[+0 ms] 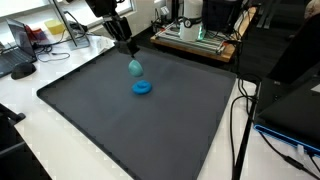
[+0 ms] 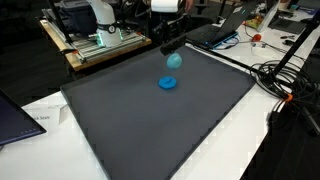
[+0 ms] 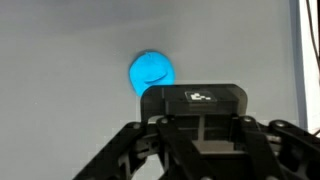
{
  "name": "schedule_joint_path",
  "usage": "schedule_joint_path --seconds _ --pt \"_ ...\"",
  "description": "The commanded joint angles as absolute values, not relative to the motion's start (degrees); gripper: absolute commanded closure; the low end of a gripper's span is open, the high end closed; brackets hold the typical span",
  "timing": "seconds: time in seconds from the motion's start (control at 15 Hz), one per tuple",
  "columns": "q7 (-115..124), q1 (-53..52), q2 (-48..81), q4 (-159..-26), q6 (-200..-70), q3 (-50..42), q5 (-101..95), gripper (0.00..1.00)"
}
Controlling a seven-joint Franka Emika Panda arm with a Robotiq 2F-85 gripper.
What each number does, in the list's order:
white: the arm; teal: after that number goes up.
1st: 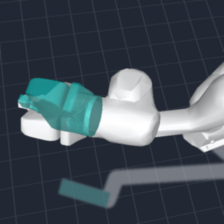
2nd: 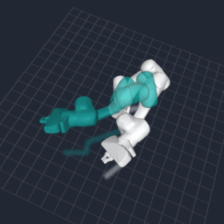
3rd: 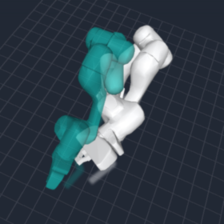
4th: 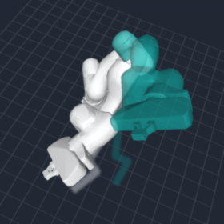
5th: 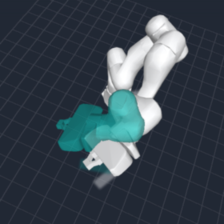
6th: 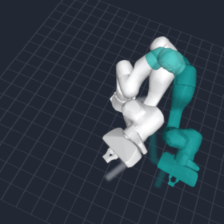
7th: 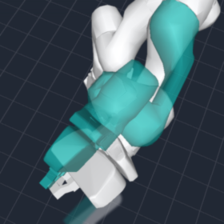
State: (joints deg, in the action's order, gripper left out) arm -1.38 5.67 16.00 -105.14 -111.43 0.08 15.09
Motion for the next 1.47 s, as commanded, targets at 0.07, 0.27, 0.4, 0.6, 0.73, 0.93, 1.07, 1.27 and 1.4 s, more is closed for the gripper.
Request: schedule_joint_path --seconds 0.07,0.27,0.4,0.6,0.73,0.93,1.07,1.27,1.4 --pt "-0.4 4.7 8.1 -116.9 -120.7 -1.1 14.8 0.78" --pt "-2.3 4.9 4.4 -123.2 -126.4 -1.4 15.0 0.78" --pt "-3.9 4.8 1.8 -127.9 -131.0 -1.6 14.7 0.78" --pt "-6.8 4.4 -2.1 -134.8 -139.1 -1.4 14.2 0.78" --pt "-8.0 3.9 -3.8 -138.7 -145.0 -1.2 12.8 0.78" --pt "-7.9 3.0 -5.5 -142.5 -150.7 -1.0 10.3 0.78" --pt "-7.8 2.2 -6.6 -144.8 -154.8 -0.7 8.4 0.78" --pt "-7.7 1.5 -4.2 -143.1 -154.7 -1.1 9.2 0.53" --pt "-7.9 1.2 -4.9 -143.9 -155.4 -1.0 8.9 0.53"
